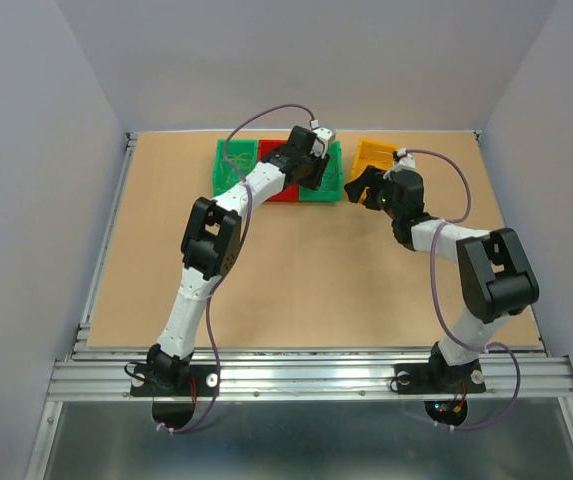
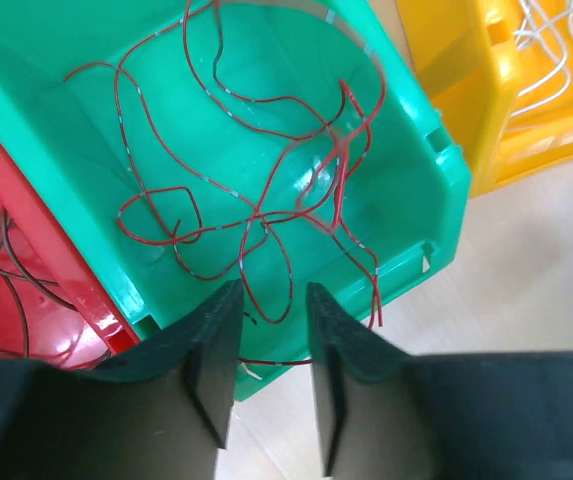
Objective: Untangle the cables
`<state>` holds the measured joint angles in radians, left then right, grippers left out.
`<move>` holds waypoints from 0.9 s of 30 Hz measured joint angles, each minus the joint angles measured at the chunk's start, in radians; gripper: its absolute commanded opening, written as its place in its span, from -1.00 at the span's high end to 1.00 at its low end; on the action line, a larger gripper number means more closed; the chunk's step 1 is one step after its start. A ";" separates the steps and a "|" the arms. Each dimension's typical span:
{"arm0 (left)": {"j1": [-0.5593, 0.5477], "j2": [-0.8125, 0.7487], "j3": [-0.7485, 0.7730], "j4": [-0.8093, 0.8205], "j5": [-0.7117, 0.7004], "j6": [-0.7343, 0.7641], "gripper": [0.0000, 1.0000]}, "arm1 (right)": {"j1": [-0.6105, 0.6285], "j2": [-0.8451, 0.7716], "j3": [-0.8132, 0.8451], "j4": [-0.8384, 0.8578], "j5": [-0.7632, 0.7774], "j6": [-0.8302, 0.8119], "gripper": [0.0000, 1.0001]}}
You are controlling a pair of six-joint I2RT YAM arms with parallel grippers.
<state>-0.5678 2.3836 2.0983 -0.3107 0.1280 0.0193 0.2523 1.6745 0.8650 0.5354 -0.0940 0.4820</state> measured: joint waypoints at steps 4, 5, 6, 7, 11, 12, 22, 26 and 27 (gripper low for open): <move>0.000 -0.003 0.012 0.001 -0.022 0.021 -0.24 | 0.004 0.100 0.089 0.051 -0.051 0.024 -0.48; -0.001 -0.003 0.012 0.000 -0.029 0.027 -0.26 | 0.005 0.110 0.101 0.062 -0.057 0.026 -0.47; -0.002 -0.003 0.012 0.000 -0.030 0.031 -0.30 | 0.008 0.114 0.106 0.073 -0.061 0.029 -0.47; -0.002 -0.003 0.012 -0.001 -0.037 0.039 -0.32 | 0.009 0.114 0.106 0.077 -0.063 0.031 -0.47; -0.002 -0.019 0.005 -0.002 -0.055 0.060 -0.41 | 0.016 0.114 0.106 0.101 -0.063 0.031 -0.43; -0.002 -0.028 0.002 -0.006 -0.061 0.065 -0.43 | 0.017 0.114 0.106 0.105 -0.063 0.031 -0.42; 0.004 -0.396 -0.360 0.200 -0.098 0.102 -0.75 | 0.019 -0.012 -0.027 0.152 -0.042 -0.008 -0.93; 0.039 -0.689 -0.717 0.407 -0.080 0.092 -0.98 | 0.024 -0.223 -0.190 0.164 -0.029 -0.058 -1.00; 0.062 -0.775 -0.816 0.473 -0.071 0.088 -0.98 | 0.024 -0.279 -0.223 0.168 -0.026 -0.071 -1.00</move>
<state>-0.5060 1.6089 1.2819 0.1623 0.0570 0.1070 0.2764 1.3956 0.6418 0.7036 -0.1204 0.4114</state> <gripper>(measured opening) 0.986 0.996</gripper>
